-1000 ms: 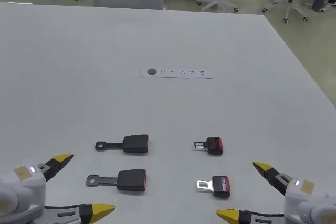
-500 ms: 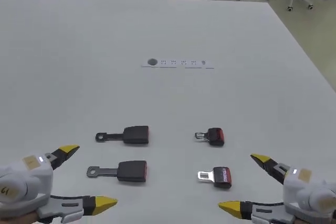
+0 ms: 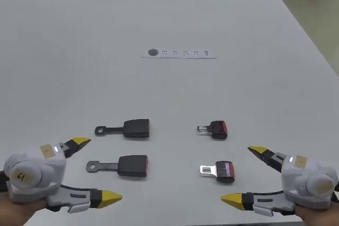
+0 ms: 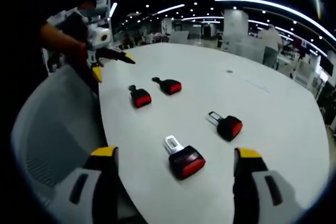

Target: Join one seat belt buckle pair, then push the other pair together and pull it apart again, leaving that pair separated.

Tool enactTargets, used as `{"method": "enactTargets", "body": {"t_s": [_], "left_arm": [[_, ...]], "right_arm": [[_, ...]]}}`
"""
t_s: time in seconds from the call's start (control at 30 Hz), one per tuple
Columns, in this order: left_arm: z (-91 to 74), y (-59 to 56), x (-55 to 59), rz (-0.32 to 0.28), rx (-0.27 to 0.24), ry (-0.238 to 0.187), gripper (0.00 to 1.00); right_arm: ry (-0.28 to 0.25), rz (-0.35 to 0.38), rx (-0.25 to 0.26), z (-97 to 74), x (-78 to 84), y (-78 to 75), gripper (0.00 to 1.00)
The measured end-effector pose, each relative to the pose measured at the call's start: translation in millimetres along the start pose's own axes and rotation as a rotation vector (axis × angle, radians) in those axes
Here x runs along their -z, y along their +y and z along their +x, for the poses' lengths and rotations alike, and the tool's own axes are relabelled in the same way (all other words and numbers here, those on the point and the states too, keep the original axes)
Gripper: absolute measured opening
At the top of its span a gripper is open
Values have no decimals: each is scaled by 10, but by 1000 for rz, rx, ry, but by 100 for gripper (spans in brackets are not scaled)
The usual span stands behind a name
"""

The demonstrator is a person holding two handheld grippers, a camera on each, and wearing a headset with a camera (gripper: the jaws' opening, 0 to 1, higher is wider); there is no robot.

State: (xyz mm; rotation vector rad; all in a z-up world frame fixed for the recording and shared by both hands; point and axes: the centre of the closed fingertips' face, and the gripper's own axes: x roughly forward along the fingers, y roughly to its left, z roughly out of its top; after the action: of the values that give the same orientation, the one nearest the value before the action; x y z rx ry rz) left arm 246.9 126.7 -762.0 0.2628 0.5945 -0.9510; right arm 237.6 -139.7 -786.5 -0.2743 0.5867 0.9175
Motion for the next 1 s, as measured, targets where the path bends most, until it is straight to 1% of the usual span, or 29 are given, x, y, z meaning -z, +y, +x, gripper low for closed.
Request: {"method": "enactTargets", "body": {"t_s": [0.07, 0.23, 0.3, 0.33, 0.37, 0.4, 0.47, 0.53, 0.6, 0.67, 0.73, 0.77, 0.83, 0.93, 1.0], "left_arm": [[40, 15, -3, 2, 7, 2, 97], [136, 39, 0, 10, 26, 15, 96], [182, 26, 13, 48, 46, 24, 93], [209, 17, 26, 62, 58, 35, 91], [229, 18, 41, 58, 64, 48, 91], [258, 27, 43, 60, 70, 52, 91], [297, 40, 32, 80, 80, 52, 89], [331, 47, 44, 78, 92, 65, 88], [370, 63, 44, 89, 101, 62, 86], [413, 74, 79, 86, 112, 87, 85], [453, 75, 73, 103, 121, 85, 84], [473, 76, 99, 107, 132, 99, 83], [516, 99, 131, 112, 142, 110, 82], [560, 114, 182, 117, 160, 130, 79], [596, 108, 216, 142, 175, 145, 77]], "right_arm": [[15, -7, -17, 37, 23, -2, 92], [34, -19, -42, 105, 48, -35, 91], [40, -34, -54, 132, 68, -46, 89], [42, -36, -61, 145, 73, -48, 89], [52, -35, -68, 166, 88, -60, 89], [59, -38, -73, 178, 99, -68, 89], [66, -47, -84, 204, 111, -82, 88], [78, -46, -96, 231, 126, -94, 88], [85, -55, -106, 261, 145, -108, 87], [95, -53, -119, 285, 168, -112, 85], [109, -59, -124, 310, 188, -123, 85], [114, -60, -133, 325, 191, -121, 84], [122, -58, -150, 346, 212, -120, 82], [136, -64, -164, 383, 249, -118, 81], [148, -64, -181, 404, 278, -106, 80]]}}
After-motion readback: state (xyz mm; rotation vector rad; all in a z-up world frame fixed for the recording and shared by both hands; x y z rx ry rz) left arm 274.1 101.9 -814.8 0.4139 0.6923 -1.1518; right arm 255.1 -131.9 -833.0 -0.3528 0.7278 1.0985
